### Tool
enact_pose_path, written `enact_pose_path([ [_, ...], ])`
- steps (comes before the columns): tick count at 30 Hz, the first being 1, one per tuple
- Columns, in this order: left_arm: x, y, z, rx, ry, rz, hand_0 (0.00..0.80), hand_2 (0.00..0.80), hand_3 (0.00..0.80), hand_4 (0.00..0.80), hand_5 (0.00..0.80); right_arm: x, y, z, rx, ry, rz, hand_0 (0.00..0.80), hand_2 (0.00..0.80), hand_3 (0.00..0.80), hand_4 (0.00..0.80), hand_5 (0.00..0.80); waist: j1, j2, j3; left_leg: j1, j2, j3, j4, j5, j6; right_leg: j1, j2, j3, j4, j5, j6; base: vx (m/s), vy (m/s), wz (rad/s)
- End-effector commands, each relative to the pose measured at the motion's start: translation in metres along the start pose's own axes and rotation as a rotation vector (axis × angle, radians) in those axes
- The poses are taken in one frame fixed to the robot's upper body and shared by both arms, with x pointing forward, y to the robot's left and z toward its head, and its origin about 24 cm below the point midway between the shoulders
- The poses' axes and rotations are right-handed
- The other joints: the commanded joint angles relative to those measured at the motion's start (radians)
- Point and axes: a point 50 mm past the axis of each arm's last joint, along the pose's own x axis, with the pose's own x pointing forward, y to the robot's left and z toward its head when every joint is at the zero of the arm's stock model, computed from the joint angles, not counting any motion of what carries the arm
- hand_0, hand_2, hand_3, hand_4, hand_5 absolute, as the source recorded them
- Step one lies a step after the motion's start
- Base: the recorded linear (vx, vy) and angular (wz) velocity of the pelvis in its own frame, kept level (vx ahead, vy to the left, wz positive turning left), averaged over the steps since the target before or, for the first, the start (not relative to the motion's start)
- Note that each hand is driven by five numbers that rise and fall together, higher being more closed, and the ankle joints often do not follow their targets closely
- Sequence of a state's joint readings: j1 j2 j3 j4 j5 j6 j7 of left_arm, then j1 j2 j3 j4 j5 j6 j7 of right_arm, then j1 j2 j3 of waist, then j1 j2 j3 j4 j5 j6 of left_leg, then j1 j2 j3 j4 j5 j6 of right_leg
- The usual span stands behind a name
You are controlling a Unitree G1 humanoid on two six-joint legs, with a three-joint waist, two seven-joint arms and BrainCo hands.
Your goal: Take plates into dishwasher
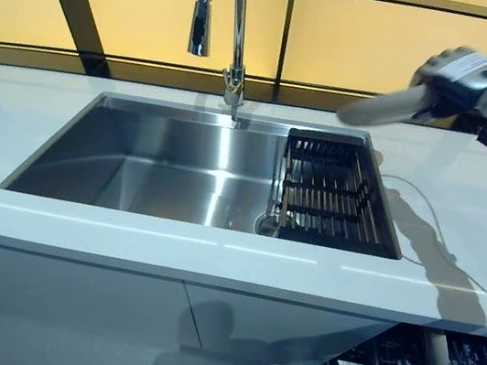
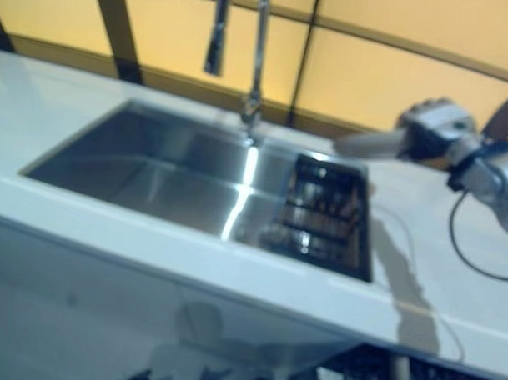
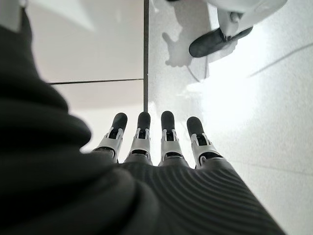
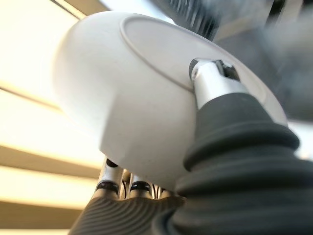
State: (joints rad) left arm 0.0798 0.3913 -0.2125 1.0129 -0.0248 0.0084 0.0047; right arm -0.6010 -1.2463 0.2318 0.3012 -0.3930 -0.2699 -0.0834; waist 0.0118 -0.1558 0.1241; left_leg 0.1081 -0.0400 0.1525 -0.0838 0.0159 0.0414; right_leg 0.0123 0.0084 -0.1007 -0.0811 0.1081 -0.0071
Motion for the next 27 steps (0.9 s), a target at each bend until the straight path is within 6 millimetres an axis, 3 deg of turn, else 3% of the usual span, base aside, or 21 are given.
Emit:
enact_pose_path([
  [1, 0.002, 0.002, 0.004, -0.027, -0.028, 0.000, 0.000, 0.000, 0.000, 0.000, 0.000, -0.005, -0.048, -0.015, 0.125, 0.098, -0.292, 0.800, 0.800, 0.800, 0.800, 0.800, -0.014, 0.052, -0.014, -0.014, -0.012, -0.015, 0.047, -0.144, 0.081, 0.002, -0.040, -0.002, 0.117, -0.101, 0.107, -0.065, 0.205, -0.24],
  [7, 0.002, -0.008, 0.000, -0.020, -0.007, -0.031, 0.000, 0.000, 0.000, 0.000, 0.000, -0.023, -0.025, -0.010, 0.418, 0.138, -0.366, 0.800, 0.800, 0.800, 0.800, 0.800, -0.053, 0.108, -0.013, 0.005, -0.030, -0.020, 0.028, -0.140, 0.092, -0.048, -0.056, 0.035, 0.175, -0.044, 0.120, -0.031, 0.192, -0.17],
  [12, 0.001, -0.011, -0.010, -0.012, 0.032, -0.040, 0.000, 0.000, 0.000, 0.000, 0.000, -0.033, -0.005, -0.003, 0.616, 0.145, -0.363, 0.800, 0.800, 0.800, 0.800, 0.800, -0.068, 0.127, -0.008, 0.022, -0.032, 0.005, 0.000, -0.131, 0.083, -0.088, -0.056, 0.042, 0.123, 0.041, 0.138, -0.020, 0.121, -0.34],
  [14, 0.001, -0.008, -0.012, -0.021, 0.044, -0.028, 0.000, 0.000, 0.000, 0.000, 0.000, -0.038, 0.003, 0.002, 0.675, 0.148, -0.360, 0.800, 0.800, 0.800, 0.800, 0.800, -0.073, 0.132, 0.003, 0.026, -0.028, 0.045, -0.003, -0.126, 0.081, -0.126, -0.058, 0.016, 0.137, 0.058, 0.147, -0.058, 0.083, -0.63],
  [17, 0.002, -0.005, -0.011, -0.044, 0.044, -0.012, 0.000, 0.000, 0.000, 0.000, 0.000, -0.042, 0.013, 0.007, 0.685, 0.149, -0.345, 0.800, 0.800, 0.800, 0.800, 0.800, -0.073, 0.140, 0.010, 0.034, -0.016, 0.102, -0.003, -0.131, 0.086, -0.139, -0.089, -0.073, 0.226, 0.056, 0.148, -0.035, 0.066, -0.87],
  [20, 0.002, -0.006, -0.009, -0.048, 0.033, -0.010, 0.000, 0.000, 0.000, 0.000, 0.000, -0.050, 0.023, 0.008, 0.679, 0.169, -0.328, 0.800, 0.800, 0.800, 0.800, 0.800, -0.082, 0.148, 0.000, 0.031, -0.007, 0.119, -0.003, -0.136, 0.092, -0.115, -0.122, -0.112, 0.332, 0.007, 0.128, 0.004, 0.025, -0.54],
  [21, 0.002, -0.007, -0.009, -0.047, 0.031, -0.012, 0.000, 0.000, 0.000, 0.000, 0.000, -0.051, 0.026, 0.008, 0.684, 0.180, -0.324, 0.800, 0.800, 0.800, 0.800, 0.800, -0.084, 0.149, -0.007, 0.031, -0.007, 0.108, -0.003, -0.143, 0.090, -0.101, -0.131, -0.110, 0.357, -0.011, 0.132, 0.035, -0.001, -0.45],
  [24, 0.002, -0.010, -0.007, -0.055, 0.015, -0.014, 0.000, 0.000, 0.000, 0.000, 0.000, -0.055, 0.039, 0.010, 0.738, 0.220, -0.323, 0.800, 0.800, 0.800, 0.800, 0.800, -0.089, 0.146, -0.029, 0.016, -0.002, 0.135, -0.003, -0.158, 0.093, -0.056, -0.168, -0.133, 0.427, -0.026, 0.127, 0.011, -0.029, 0.05],
  [27, 0.003, -0.013, -0.006, -0.054, 0.003, -0.022, 0.000, 0.000, 0.000, 0.000, 0.000, -0.060, 0.047, 0.010, 0.804, 0.266, -0.339, 0.800, 0.800, 0.800, 0.800, 0.800, -0.093, 0.138, -0.041, 0.012, -0.002, 0.163, -0.003, -0.164, 0.094, -0.012, -0.178, -0.143, 0.425, -0.026, 0.136, 0.004, -0.086, -0.41],
])
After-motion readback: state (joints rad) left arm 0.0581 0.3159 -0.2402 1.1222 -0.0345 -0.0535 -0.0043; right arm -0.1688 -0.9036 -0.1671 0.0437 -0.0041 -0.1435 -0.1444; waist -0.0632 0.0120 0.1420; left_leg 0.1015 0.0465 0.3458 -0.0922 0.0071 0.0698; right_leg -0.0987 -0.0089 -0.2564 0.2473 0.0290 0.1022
